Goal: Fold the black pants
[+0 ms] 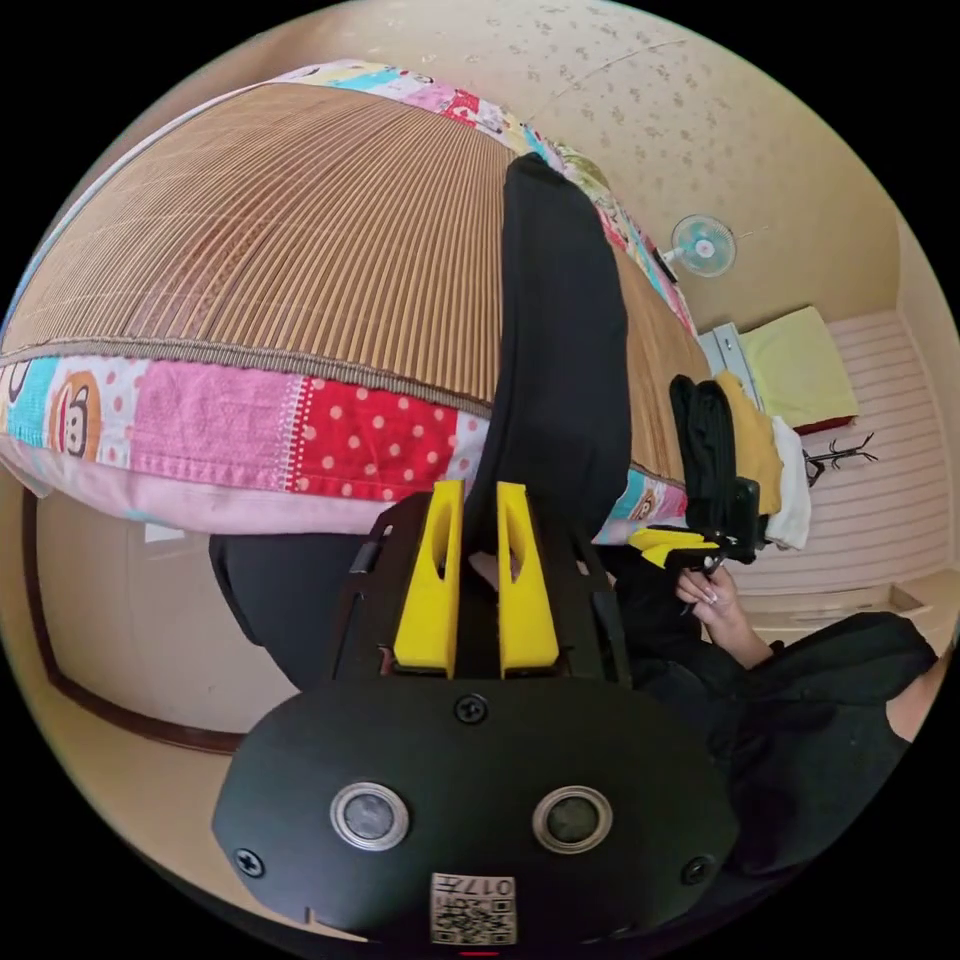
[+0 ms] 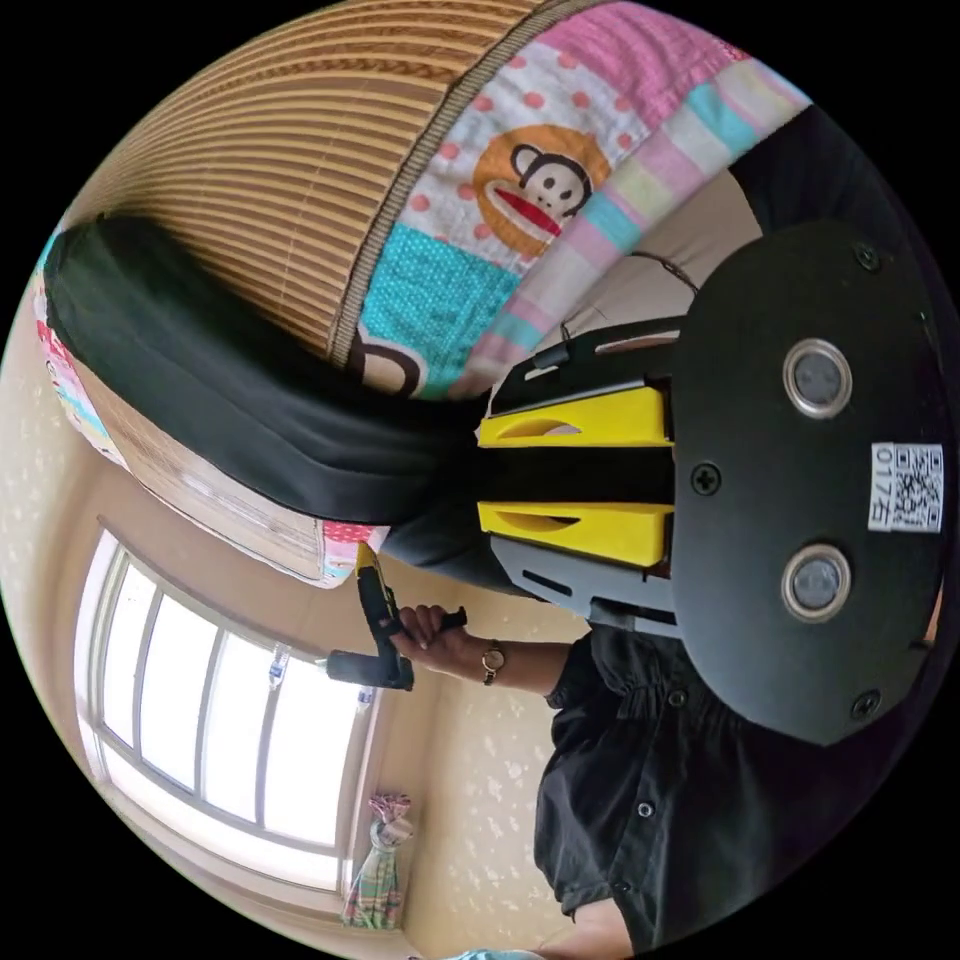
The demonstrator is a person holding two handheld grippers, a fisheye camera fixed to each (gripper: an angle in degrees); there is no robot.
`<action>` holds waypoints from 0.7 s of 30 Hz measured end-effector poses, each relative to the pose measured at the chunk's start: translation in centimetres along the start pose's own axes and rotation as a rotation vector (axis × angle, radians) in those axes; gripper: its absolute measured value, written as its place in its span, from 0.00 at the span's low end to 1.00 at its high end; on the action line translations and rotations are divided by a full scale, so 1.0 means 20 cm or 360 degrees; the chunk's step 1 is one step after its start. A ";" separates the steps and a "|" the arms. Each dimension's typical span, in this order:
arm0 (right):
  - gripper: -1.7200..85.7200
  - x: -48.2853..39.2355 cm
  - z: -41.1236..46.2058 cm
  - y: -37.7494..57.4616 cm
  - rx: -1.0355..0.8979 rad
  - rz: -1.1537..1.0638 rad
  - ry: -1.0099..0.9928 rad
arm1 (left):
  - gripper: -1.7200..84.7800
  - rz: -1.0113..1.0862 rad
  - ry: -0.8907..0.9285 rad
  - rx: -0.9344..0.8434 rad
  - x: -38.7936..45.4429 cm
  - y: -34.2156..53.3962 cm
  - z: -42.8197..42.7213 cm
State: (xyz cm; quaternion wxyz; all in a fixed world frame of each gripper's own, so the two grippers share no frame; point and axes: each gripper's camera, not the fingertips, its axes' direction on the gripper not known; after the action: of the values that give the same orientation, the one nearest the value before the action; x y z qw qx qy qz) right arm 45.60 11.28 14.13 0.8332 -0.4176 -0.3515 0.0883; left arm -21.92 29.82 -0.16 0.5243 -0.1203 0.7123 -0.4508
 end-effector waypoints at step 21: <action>0.05 -0.06 0.09 -0.08 -0.0548 -0.0122 0.0177 | 0.07 0.0283 0.0070 -0.0656 0.18 0.11 0.69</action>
State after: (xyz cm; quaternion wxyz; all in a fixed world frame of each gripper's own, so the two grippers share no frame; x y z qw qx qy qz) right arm 43.28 10.80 15.43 0.7704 -0.5445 -0.3306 -0.0282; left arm -11.01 21.70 -4.71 0.5107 -0.1519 0.8084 -0.2501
